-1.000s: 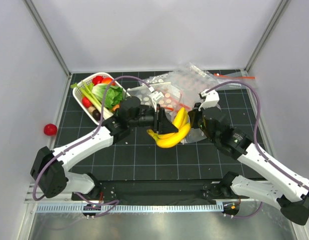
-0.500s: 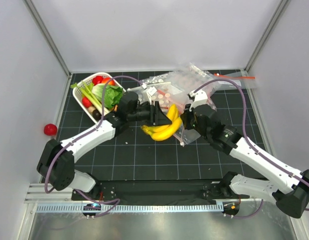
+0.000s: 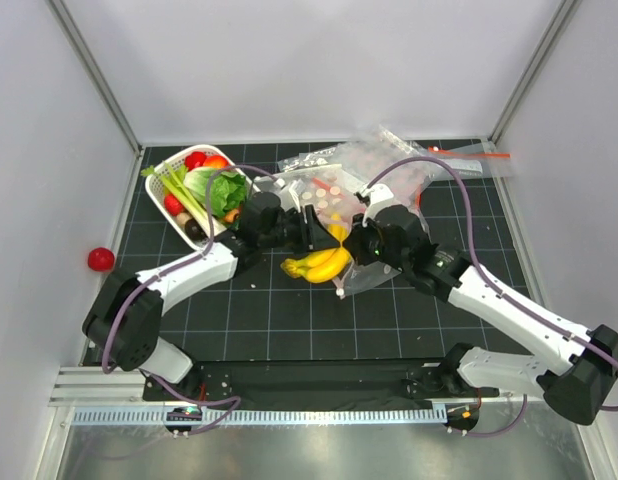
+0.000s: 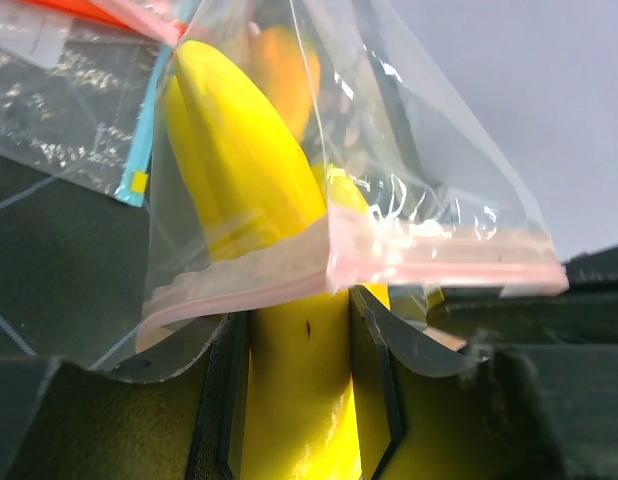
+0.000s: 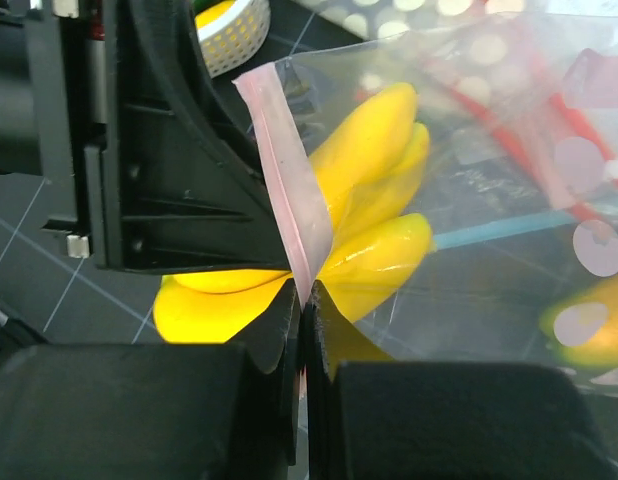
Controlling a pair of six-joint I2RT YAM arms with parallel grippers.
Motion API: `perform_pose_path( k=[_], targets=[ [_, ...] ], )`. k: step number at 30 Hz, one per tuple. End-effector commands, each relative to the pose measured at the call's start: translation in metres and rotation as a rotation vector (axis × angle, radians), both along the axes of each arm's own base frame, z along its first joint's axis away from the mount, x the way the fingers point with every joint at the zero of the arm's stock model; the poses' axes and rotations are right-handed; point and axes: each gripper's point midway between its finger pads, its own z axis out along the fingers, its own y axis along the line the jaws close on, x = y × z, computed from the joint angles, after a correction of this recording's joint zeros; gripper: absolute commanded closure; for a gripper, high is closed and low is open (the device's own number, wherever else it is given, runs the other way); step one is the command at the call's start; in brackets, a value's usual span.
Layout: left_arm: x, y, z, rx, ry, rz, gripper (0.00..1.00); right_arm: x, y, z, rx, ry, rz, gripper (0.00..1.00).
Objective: Place the food in the zip-top bag and seal the zipper
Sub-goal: Place the fake fruit in the zipper food storage bag.
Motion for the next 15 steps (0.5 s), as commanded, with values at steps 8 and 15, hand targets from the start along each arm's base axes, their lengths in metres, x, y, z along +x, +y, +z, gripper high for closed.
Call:
perform_pose_path(
  k=[8, 15],
  targets=[
    [0.011, 0.021, 0.052, -0.219, -0.035, 0.225, 0.91, -0.011, 0.042, 0.01, 0.104, 0.047, 0.157, 0.99],
    [0.029, 0.04, 0.047, -0.214, 0.026, 0.418, 0.98, -0.017, 0.053, 0.008, 0.116, 0.06, 0.183, 0.99]
  ],
)
